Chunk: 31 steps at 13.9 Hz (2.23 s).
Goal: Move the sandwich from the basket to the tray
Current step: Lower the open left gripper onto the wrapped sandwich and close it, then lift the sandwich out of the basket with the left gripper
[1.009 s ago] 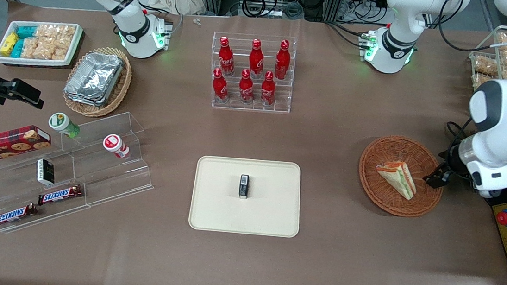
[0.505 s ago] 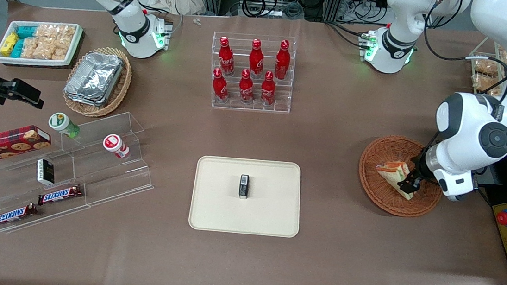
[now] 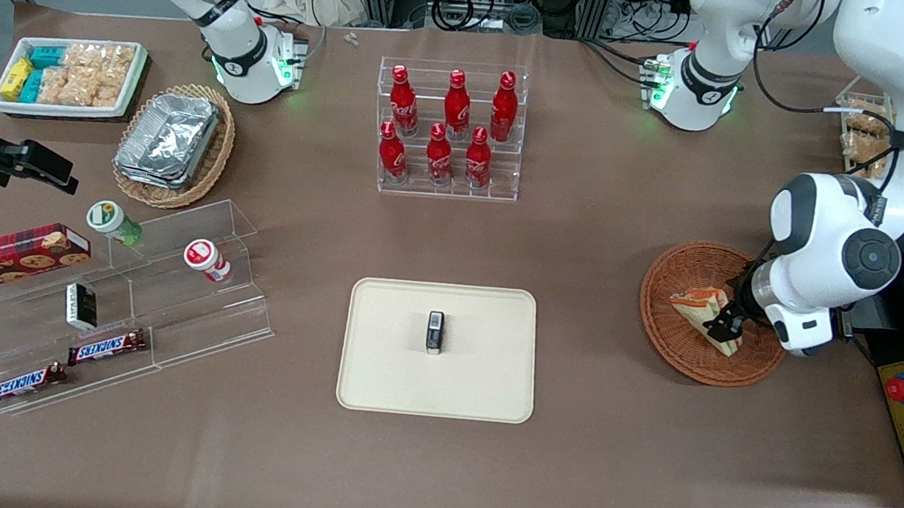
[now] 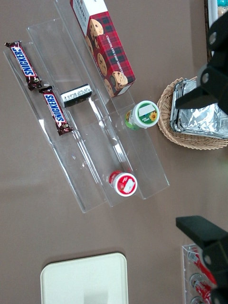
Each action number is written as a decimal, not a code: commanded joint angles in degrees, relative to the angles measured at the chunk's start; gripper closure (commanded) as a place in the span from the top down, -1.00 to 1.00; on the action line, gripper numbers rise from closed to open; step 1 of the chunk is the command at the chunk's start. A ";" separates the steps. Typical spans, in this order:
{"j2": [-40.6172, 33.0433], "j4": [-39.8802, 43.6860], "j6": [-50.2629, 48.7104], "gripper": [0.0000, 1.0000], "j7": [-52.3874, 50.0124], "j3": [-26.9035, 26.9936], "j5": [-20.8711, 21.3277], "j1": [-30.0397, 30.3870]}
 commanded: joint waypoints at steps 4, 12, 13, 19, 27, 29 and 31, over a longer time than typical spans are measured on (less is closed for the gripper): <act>1.25 -5.08 8.20 0.99 -0.63 0.10 -0.36 0.20; 3.09 -5.17 11.72 -0.63 -0.46 0.10 0.17 0.11; 3.01 -5.08 11.63 -0.92 -0.46 0.10 0.34 0.11; -3.22 -4.21 4.45 -1.00 3.22 0.28 0.52 0.20; -8.08 27.65 -33.78 -1.00 22.64 0.02 0.43 0.47; -6.06 35.67 -38.71 -1.00 27.37 -0.51 0.08 -2.16; -5.00 37.90 -39.61 -1.00 33.00 -1.82 0.08 -5.23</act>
